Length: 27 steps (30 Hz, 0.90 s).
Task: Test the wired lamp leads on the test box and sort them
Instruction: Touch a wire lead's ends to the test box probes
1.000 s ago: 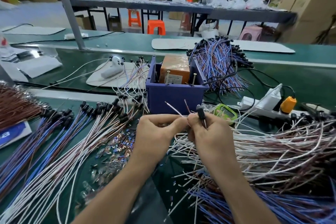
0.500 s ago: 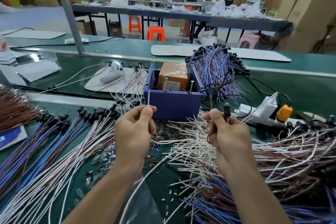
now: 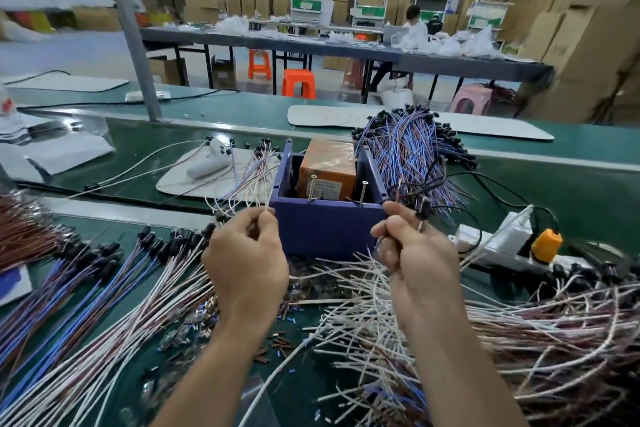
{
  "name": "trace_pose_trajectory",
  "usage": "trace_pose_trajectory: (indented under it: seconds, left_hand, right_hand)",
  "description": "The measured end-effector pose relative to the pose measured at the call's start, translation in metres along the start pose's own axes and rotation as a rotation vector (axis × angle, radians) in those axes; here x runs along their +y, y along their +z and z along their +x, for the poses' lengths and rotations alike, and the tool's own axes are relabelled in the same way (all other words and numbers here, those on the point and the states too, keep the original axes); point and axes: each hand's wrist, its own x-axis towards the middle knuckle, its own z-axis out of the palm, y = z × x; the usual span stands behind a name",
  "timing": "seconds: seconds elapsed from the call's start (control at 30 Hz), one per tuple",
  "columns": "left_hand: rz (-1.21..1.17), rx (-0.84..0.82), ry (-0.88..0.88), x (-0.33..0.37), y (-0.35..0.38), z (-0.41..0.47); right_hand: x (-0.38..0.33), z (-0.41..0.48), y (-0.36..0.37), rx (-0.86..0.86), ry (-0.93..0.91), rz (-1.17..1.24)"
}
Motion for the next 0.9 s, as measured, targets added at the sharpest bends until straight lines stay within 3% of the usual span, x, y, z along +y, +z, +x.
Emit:
trace_pose_trajectory:
  seconds: [0.17, 0.53, 0.9]
  left_hand:
    - [-0.028, -0.095, 0.035, -0.004, 0.011, -0.015]
    - [-0.276, -0.226, -0.043, -0.012, 0.017, -0.007]
    - [-0.227, -0.251, 0.002, -0.014, 0.019, -0.007]
  right_hand:
    - [0.02, -0.001, -0.008, 0.014, -0.072, -0.061]
    - [0.027, 0.004, -0.011, 0.037, -0.015, -0.123]
    - [0.036, 0.009, -0.008, 0.077, -0.08, -0.119]
